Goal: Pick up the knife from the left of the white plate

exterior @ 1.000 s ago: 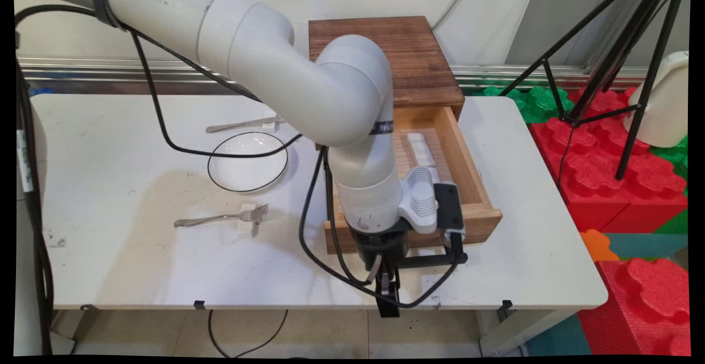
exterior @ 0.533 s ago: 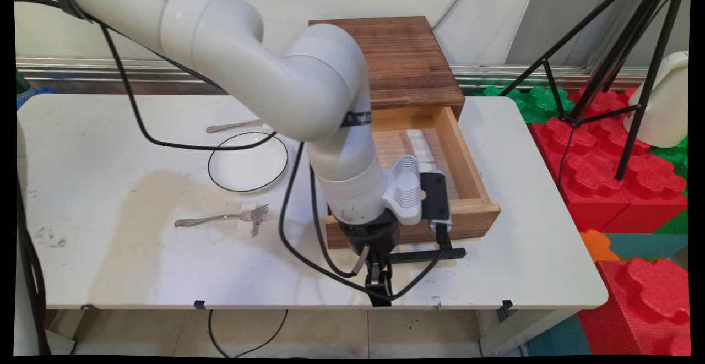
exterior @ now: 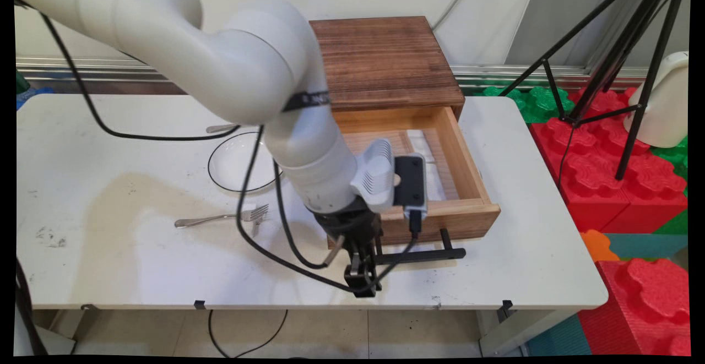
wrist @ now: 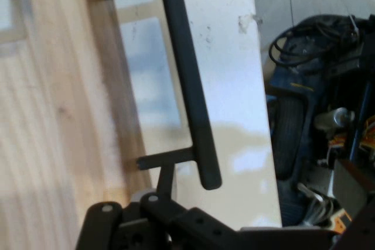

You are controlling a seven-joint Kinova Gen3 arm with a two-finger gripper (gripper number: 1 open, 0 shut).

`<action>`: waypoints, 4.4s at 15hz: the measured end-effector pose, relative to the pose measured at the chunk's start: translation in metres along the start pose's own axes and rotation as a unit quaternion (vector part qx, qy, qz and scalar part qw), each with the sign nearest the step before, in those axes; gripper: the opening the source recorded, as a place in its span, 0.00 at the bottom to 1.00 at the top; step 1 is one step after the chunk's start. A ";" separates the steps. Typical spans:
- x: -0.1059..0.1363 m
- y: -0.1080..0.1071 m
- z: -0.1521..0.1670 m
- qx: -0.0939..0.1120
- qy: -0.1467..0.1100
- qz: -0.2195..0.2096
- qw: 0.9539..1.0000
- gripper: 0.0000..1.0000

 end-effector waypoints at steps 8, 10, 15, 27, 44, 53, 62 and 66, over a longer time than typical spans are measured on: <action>-0.037 -0.017 -0.069 0.032 0.067 0.001 0.997 1.00; -0.059 -0.030 -0.094 0.039 0.092 -0.007 0.995 1.00; -0.108 -0.054 -0.133 0.045 0.115 -0.017 0.992 1.00; -0.215 -0.126 -0.180 0.104 0.099 -0.049 0.988 1.00; -0.307 -0.292 -0.150 0.133 -0.050 -0.092 0.986 1.00; -0.317 -0.348 -0.100 0.095 -0.076 -0.080 0.989 1.00; -0.323 -0.380 -0.051 0.051 -0.092 -0.068 0.992 1.00; -0.323 -0.388 -0.036 0.037 -0.090 -0.065 0.993 1.00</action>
